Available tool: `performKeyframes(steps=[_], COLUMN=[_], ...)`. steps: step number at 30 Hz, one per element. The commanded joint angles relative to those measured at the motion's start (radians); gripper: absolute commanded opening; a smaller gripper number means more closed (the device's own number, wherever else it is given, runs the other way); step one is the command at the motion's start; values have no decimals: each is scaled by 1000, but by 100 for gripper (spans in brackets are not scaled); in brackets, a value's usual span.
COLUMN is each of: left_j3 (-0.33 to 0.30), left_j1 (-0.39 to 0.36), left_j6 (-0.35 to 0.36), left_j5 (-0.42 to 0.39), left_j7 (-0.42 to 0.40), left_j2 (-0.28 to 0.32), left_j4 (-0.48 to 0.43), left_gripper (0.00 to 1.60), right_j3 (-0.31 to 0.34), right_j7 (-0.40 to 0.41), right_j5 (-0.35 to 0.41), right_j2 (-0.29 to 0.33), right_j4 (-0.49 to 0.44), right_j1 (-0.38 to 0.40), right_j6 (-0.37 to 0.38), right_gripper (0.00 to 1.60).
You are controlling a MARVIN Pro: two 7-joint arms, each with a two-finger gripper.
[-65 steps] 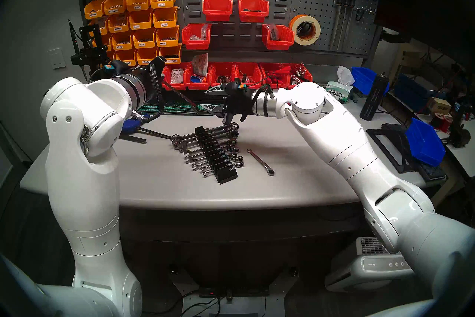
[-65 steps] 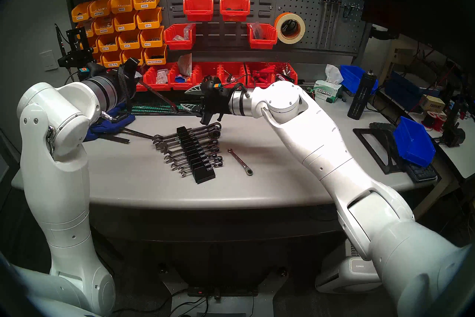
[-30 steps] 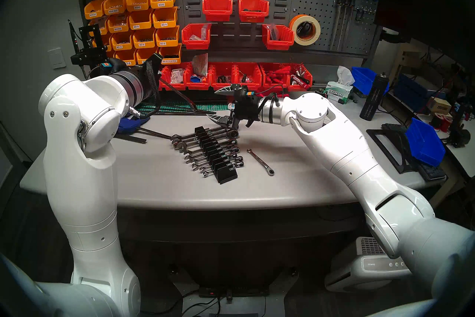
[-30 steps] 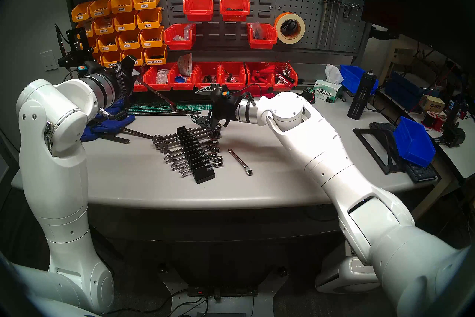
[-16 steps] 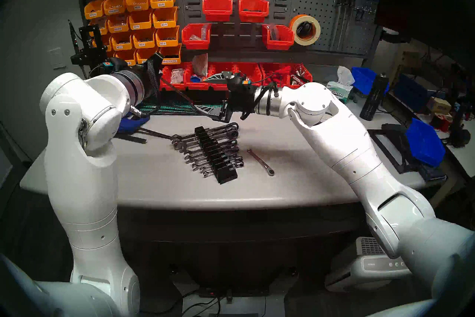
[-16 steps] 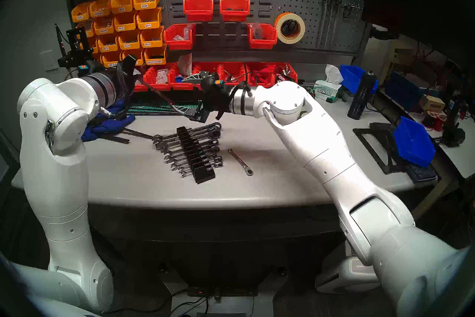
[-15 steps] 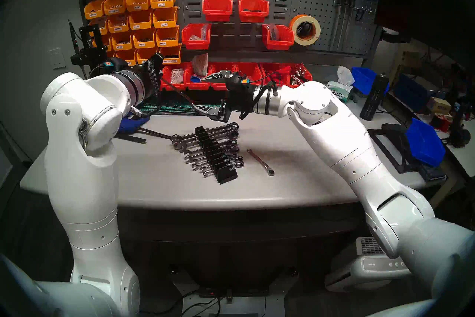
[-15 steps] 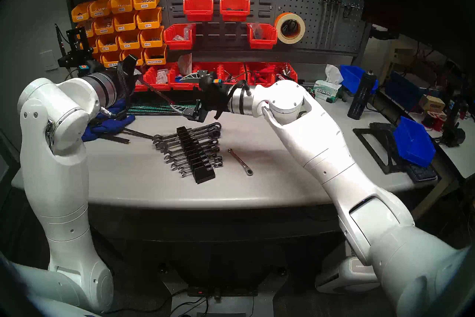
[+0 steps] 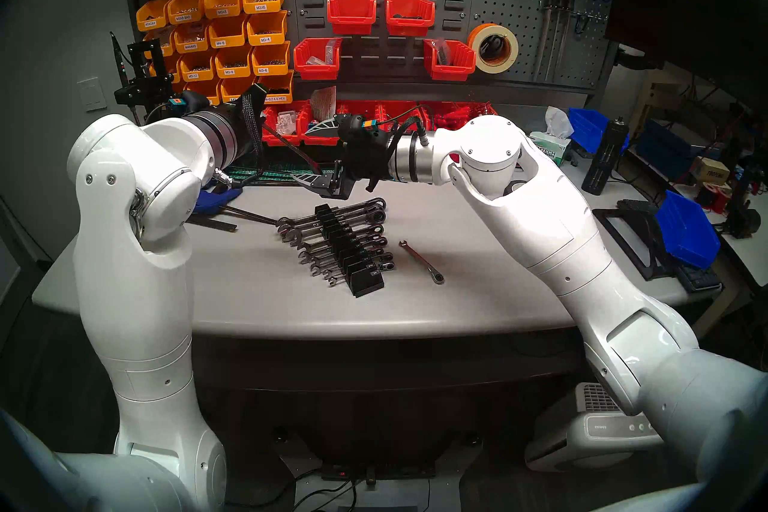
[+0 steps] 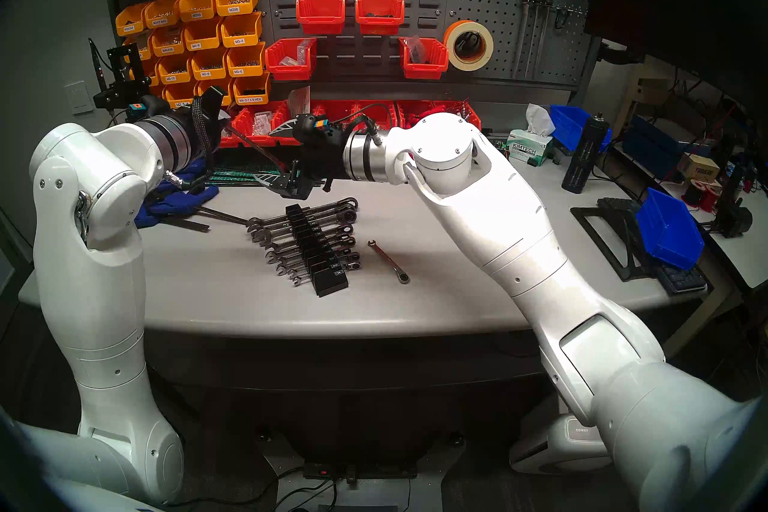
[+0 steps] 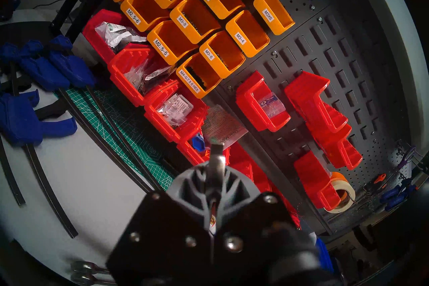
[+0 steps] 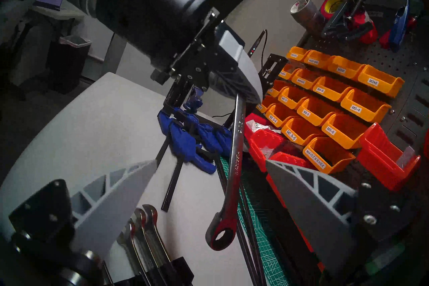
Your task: Put the wrenches on the table into the correct slot in the case
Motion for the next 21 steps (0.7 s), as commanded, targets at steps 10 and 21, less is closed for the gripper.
performKeyframes(steps=[10, 21], left_j3=[-12, -15], left_j1=[-36, -30], left_j6=[-3, -2], left_j5=[-20, -40], left_j7=[-3, 7], left_j2=[2, 5], left_j4=[-44, -46], left_gripper=[0, 0], right_j3=[-11, -22], right_j7=[-5, 1], right_j5=[-58, -73], right_j2=[-47, -106], right_j4=[88, 201], right_j1=[89, 125], right_j6=[-11, -83], right_gripper=[160, 160])
